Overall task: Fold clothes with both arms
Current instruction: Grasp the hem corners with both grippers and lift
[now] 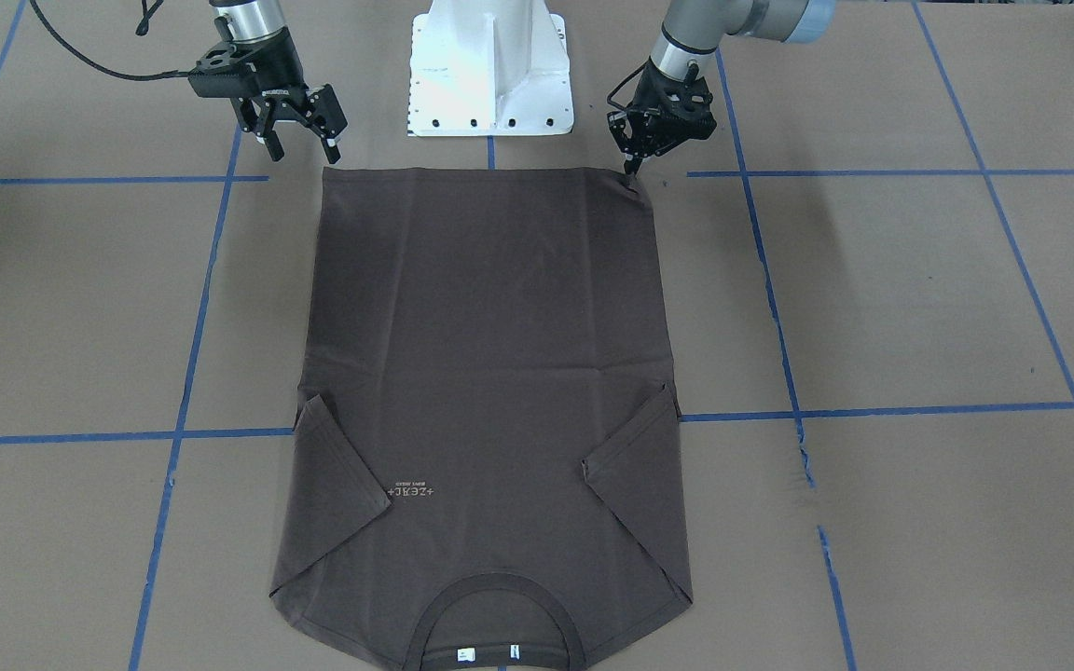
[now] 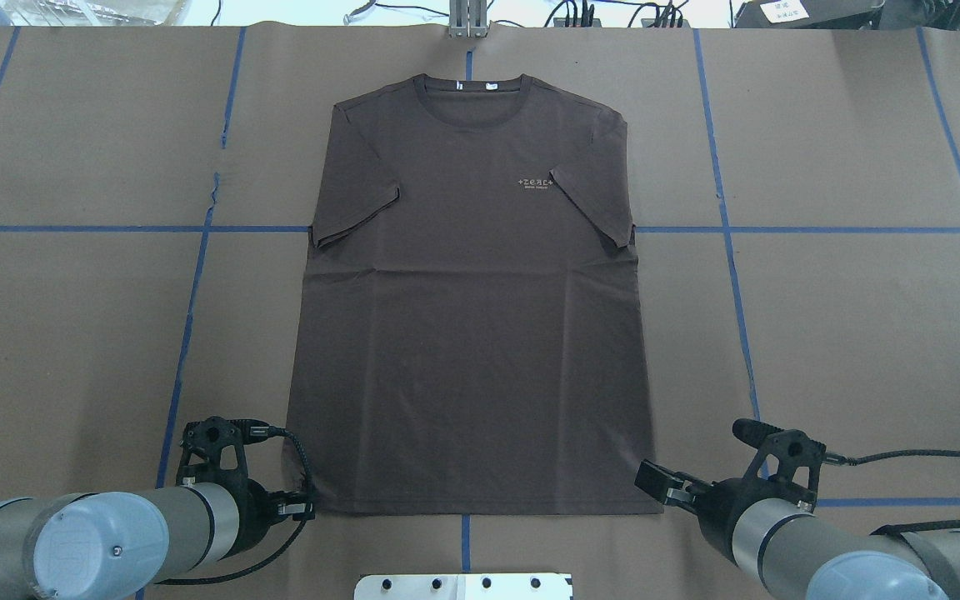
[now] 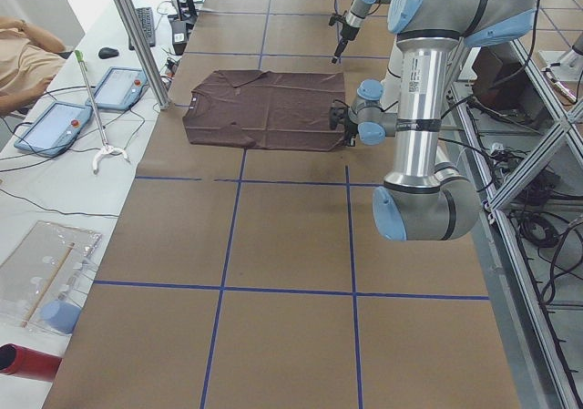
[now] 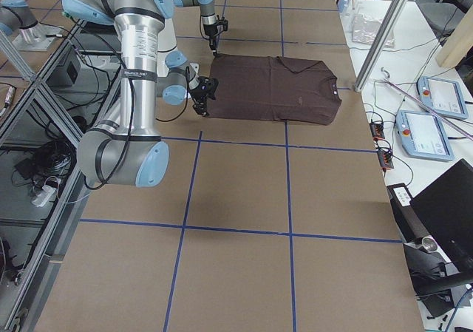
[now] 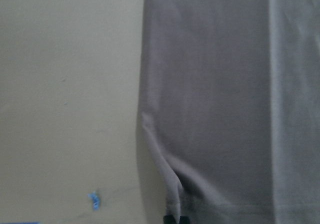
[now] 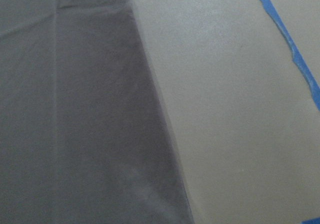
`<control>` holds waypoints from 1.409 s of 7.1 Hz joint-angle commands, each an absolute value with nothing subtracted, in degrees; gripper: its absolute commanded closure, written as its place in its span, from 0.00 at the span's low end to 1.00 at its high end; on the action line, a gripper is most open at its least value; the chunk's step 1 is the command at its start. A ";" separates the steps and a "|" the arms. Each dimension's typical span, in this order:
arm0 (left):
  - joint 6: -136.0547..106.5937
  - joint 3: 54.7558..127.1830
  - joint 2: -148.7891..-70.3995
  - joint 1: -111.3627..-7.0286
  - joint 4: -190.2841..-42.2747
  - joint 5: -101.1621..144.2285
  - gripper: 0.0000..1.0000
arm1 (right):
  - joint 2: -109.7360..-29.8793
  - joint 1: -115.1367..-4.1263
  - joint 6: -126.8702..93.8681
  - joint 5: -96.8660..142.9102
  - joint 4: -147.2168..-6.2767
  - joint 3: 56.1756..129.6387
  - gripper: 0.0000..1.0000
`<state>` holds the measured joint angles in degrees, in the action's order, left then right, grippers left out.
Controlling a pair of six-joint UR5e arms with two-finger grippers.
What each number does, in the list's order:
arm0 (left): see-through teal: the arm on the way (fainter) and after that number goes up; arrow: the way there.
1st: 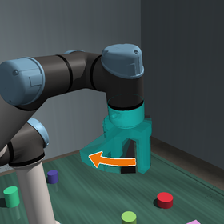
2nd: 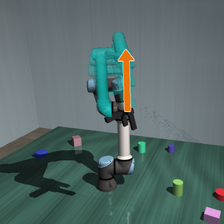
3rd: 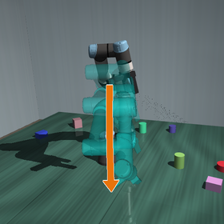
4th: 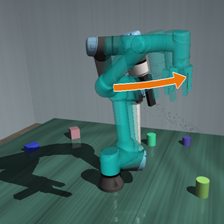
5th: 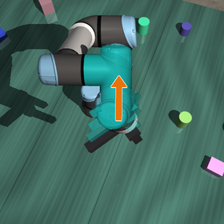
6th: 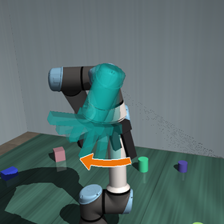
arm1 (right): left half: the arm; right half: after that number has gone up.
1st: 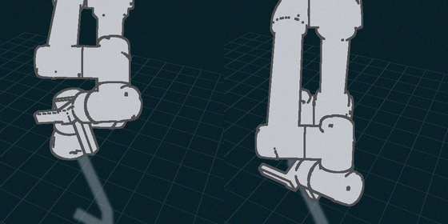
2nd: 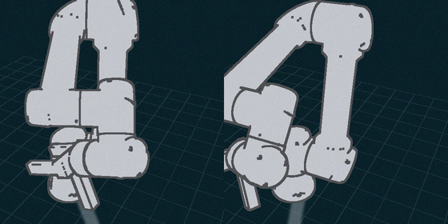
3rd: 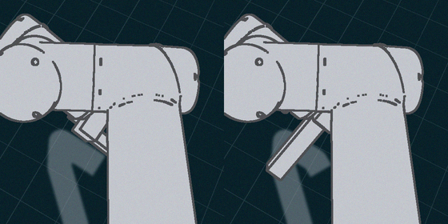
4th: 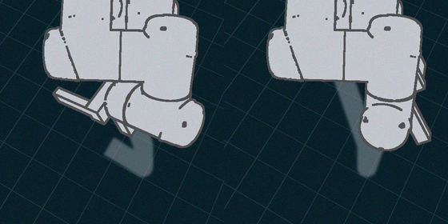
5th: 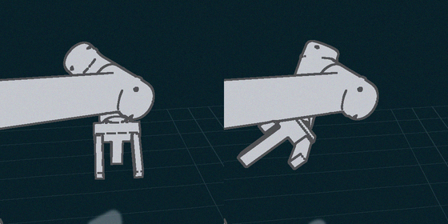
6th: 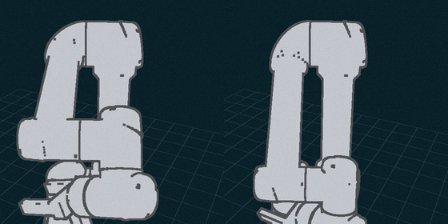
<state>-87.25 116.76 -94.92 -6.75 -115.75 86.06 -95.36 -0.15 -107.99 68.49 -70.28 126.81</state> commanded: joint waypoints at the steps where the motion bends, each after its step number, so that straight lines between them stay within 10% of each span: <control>1: -87.19 116.81 -95.36 -6.68 -115.75 84.29 1.00 | -93.09 2.45 -114.75 66.18 -76.70 126.56 0.30; 8: -87.19 116.98 -95.19 -6.68 -115.40 82.53 1.00 | -88.86 5.18 -116.37 64.60 -79.63 120.68 0.40; 9: -87.19 116.98 -95.19 -6.68 -115.31 82.53 1.00 | -88.77 5.19 -116.37 64.51 -79.63 120.76 0.47; 10: -87.19 117.07 -95.19 -6.68 -115.31 82.53 1.00 | -88.60 5.19 -116.37 64.42 -79.63 120.76 0.75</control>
